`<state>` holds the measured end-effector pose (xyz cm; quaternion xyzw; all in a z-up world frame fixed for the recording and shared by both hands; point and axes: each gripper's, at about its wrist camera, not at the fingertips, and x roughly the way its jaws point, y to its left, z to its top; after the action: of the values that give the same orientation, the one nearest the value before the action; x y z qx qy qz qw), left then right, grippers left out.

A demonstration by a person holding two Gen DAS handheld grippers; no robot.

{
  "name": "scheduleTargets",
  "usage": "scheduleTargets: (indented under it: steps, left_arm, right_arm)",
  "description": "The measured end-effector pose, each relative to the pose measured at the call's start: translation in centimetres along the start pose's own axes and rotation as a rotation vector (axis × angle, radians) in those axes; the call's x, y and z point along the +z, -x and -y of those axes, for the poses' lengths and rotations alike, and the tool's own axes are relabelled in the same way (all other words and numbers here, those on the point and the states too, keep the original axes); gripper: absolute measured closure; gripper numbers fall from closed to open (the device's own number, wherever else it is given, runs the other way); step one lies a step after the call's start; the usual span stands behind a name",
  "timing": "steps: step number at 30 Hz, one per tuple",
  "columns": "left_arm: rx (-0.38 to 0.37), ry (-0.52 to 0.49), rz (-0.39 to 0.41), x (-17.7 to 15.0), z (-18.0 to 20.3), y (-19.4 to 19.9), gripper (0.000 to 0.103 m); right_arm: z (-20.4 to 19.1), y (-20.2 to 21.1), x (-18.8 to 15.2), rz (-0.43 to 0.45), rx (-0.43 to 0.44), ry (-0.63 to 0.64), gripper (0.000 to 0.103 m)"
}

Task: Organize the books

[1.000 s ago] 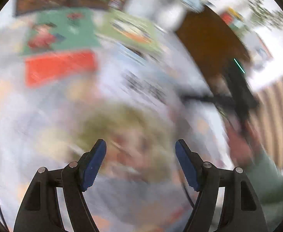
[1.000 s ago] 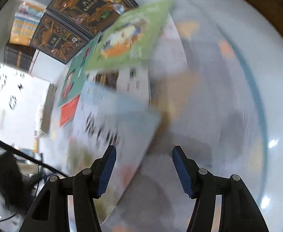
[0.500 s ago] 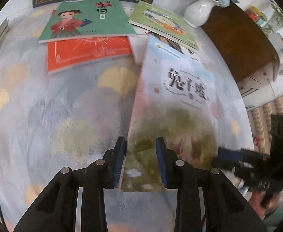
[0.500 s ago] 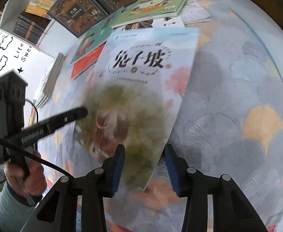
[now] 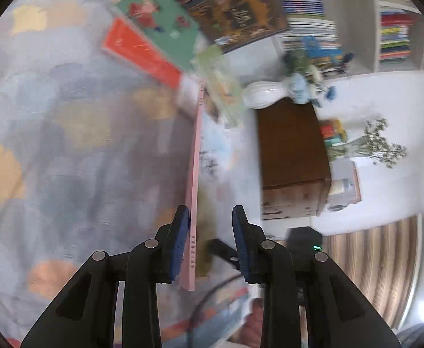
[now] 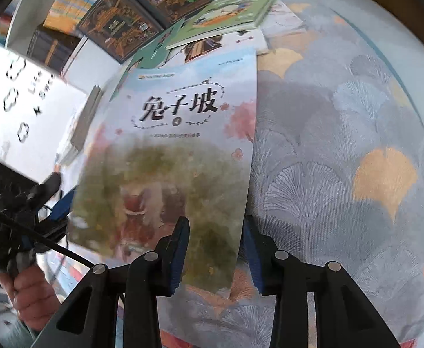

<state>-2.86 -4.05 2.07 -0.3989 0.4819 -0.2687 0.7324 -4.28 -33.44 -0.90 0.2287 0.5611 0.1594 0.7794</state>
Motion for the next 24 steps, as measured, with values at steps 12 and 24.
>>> scheduleTargets:
  steps: [12, 24]
  left_arm:
    - [0.139, -0.018, -0.110, -2.3, 0.9, -5.6, 0.094]
    - [-0.165, 0.273, -0.135, -1.1, -0.2, -6.8, 0.094]
  right_arm:
    - [2.5, 1.2, -0.5, -0.080, 0.136, -0.139, 0.056]
    - [5.2, 0.4, -0.8, -0.092, 0.472, -0.401, 0.044]
